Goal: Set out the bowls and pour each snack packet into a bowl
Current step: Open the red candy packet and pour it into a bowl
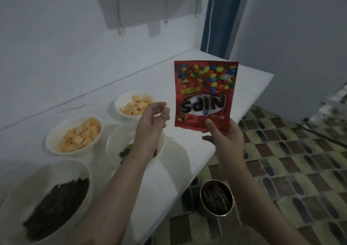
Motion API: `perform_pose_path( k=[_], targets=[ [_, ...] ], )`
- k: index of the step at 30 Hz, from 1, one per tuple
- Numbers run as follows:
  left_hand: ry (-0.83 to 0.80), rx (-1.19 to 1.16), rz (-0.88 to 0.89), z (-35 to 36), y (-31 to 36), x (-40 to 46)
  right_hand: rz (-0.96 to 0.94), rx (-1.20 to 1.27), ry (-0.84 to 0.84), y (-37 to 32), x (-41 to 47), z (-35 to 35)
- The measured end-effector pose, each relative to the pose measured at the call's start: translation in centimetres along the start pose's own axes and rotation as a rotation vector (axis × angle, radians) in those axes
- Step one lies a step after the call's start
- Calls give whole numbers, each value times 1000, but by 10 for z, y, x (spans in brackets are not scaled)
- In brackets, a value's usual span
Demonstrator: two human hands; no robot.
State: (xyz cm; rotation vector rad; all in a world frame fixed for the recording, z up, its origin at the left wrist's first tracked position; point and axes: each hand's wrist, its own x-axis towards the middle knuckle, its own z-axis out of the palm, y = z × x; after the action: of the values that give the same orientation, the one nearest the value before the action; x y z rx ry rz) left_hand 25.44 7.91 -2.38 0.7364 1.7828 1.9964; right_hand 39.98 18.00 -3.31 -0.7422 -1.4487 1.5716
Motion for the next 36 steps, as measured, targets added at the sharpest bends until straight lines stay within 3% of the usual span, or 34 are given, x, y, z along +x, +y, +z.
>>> perform_pose_path(
  k=[8,15,19,28,36],
  targets=[
    [-302,3,-166,135,-69,-53,91,-81,260,48,-17,-154],
    [-458,226,-439,195,-231,-91,301,-451,368,186,-29,-259],
    [-441,329,-545,202,-340,-95,394,-766,228,294,-26,-294],
    [-470,483,-586,198,-560,-94,504,-1333,-243,532,-2,-320],
    [-468,529,-599,191,-646,-79,533,-1475,-363,607,57,-304]
  ],
)
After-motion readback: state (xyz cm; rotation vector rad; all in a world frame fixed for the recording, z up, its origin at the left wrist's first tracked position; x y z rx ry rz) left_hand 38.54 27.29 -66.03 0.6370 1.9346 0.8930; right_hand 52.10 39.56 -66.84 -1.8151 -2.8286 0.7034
